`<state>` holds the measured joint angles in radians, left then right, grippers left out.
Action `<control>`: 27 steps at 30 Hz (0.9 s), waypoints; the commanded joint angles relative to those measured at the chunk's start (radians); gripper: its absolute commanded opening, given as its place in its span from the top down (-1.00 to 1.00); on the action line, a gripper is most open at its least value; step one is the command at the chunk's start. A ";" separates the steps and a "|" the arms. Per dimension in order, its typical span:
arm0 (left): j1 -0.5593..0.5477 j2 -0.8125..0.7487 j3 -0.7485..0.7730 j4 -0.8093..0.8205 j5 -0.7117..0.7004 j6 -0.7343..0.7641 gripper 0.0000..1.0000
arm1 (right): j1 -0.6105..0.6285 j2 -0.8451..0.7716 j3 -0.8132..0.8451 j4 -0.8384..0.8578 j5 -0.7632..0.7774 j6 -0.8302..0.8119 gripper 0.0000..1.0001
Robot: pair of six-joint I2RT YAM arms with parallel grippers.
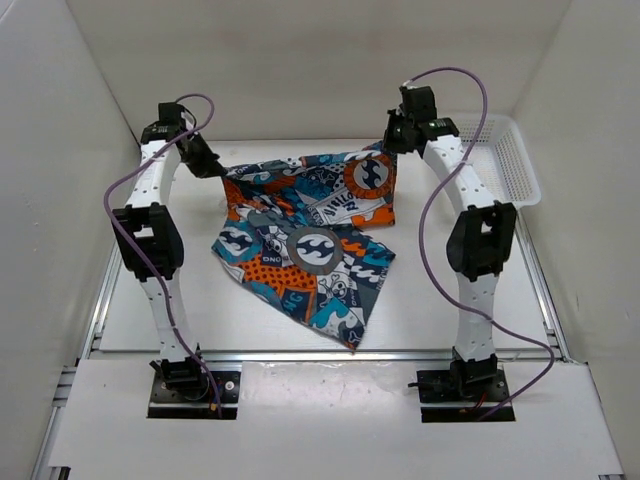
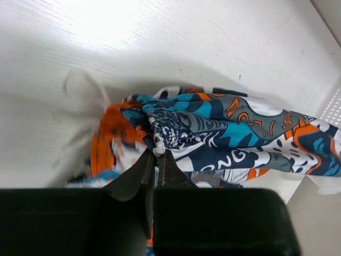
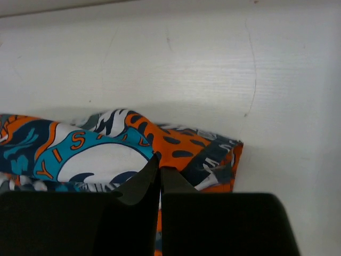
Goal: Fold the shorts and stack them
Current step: Fold the shorts
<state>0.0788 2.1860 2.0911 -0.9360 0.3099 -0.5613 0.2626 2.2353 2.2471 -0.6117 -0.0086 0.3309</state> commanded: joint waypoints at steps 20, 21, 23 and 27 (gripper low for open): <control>0.036 -0.517 -0.603 -0.011 -0.198 0.106 0.79 | 0.802 -1.005 -1.149 -0.074 0.300 0.164 1.00; 0.047 -0.531 -0.618 -0.011 -0.198 0.106 0.79 | 0.858 -1.005 -1.164 -0.074 0.309 0.183 1.00; 0.059 -0.566 -0.663 -0.011 -0.207 0.106 0.79 | 0.914 -0.993 -1.210 -0.074 0.334 0.232 1.00; 0.096 -0.600 -0.739 -0.011 -0.216 0.086 0.79 | 1.021 -0.939 -1.290 -0.062 0.358 0.296 1.00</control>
<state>0.1444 1.6554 1.3872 -0.9623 0.1364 -0.4709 1.2350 1.2728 0.9913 -0.6579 0.2813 0.5484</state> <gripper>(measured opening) 0.146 0.002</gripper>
